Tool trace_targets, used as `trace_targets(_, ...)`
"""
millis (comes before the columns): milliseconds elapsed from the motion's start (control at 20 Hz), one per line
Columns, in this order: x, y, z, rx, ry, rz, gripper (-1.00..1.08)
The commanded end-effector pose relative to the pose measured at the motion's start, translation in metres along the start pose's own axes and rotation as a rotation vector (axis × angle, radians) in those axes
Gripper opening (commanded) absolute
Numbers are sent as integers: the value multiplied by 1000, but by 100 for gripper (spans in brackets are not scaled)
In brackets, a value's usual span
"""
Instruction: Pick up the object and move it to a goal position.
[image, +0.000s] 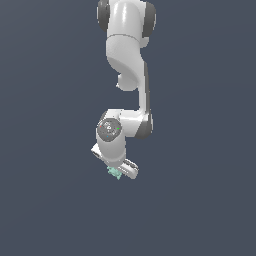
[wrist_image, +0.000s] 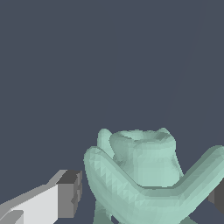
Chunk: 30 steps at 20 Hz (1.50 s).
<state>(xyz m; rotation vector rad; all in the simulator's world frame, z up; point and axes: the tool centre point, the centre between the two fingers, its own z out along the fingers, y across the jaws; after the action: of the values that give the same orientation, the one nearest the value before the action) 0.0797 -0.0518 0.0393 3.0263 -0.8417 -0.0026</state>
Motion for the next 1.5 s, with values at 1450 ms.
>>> trace_targets(1450,-24,56,-21,1,1,0,-100)
